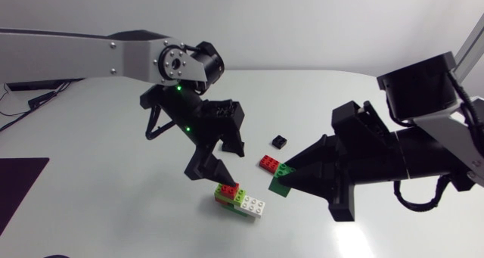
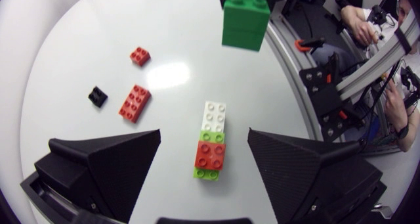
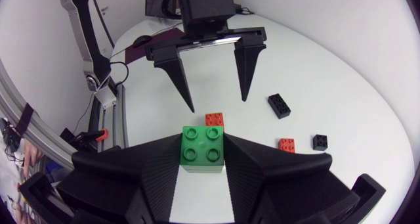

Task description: Separate the duplo bricks

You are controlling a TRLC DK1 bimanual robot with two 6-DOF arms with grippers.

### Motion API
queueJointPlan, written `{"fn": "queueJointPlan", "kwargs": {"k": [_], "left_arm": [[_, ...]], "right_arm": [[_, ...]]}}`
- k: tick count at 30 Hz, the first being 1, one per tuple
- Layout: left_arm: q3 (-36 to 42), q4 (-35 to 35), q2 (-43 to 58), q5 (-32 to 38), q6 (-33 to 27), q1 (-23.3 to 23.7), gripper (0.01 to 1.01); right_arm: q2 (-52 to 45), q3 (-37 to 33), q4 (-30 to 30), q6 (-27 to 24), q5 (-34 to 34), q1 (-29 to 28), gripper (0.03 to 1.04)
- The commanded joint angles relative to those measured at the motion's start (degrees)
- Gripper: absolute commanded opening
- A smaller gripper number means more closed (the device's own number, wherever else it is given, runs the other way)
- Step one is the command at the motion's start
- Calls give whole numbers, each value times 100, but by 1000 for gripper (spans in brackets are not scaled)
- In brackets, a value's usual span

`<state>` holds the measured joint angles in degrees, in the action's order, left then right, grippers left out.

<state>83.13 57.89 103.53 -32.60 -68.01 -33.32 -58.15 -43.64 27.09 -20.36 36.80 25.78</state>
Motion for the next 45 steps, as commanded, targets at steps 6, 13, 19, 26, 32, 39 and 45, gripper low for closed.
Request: {"fn": "queueJointPlan", "kwargs": {"k": [6,13,19,26,32,39,45], "left_arm": [[485,267,-17,-1117,411,-166,931],[713,469,186,-1943,534,-324,838],[704,478,335,-2084,508,-351,698],[722,513,396,-2409,473,-227,589],[810,513,423,-2637,490,-157,418],[871,513,502,-2804,473,-166,239],[898,531,484,-2857,473,-175,239]], "right_arm": [[383,-66,42,138,416,-310,315],[498,-57,-231,357,460,-407,315],[515,-101,-573,691,451,-407,315],[506,-84,-732,841,451,-372,315],[506,-48,-732,841,442,-363,315],[498,31,-802,849,442,-319,315],[498,83,-846,867,434,-310,315]]}}
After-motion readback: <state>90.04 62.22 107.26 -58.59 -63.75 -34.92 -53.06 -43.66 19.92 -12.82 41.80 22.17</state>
